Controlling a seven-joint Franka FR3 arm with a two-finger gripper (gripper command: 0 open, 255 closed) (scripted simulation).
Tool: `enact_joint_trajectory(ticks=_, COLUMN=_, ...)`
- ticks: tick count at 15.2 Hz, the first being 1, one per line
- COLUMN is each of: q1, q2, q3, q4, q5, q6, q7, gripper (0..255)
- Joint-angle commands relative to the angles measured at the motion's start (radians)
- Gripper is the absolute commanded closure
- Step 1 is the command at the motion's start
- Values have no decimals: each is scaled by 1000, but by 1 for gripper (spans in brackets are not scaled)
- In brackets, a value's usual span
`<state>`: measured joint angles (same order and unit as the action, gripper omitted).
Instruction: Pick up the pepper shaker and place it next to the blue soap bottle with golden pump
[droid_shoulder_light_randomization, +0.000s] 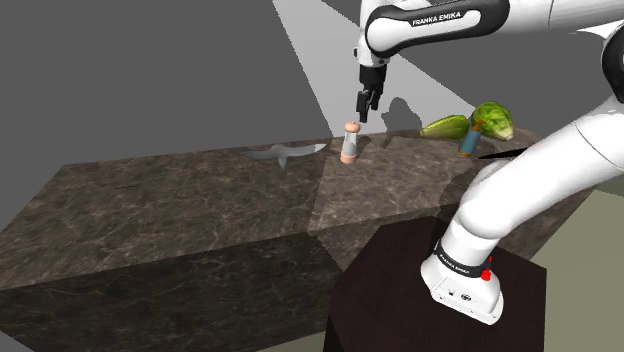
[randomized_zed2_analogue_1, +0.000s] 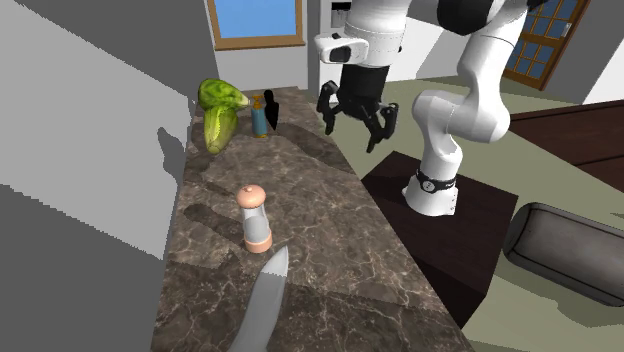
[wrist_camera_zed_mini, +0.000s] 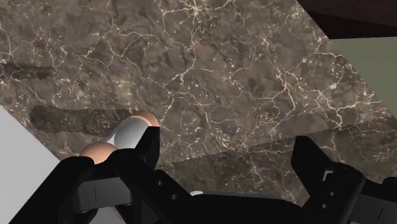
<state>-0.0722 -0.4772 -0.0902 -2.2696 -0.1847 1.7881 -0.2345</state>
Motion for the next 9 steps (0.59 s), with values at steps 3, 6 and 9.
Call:
enact_joint_trajectory(ticks=3, q1=-23, q2=108, q3=-43, q4=30, q5=-13, q6=92, q7=-21, gripper=0)
enact_joint_trajectory(ticks=6, q1=-40, q2=201, q3=-75, q4=69, q5=-15, q6=156, q7=-39, gripper=0)
enact_joint_trajectory(ticks=9, q1=-56, q2=298, q3=-105, q4=118, q5=-8, q6=214, q7=-60, gripper=0)
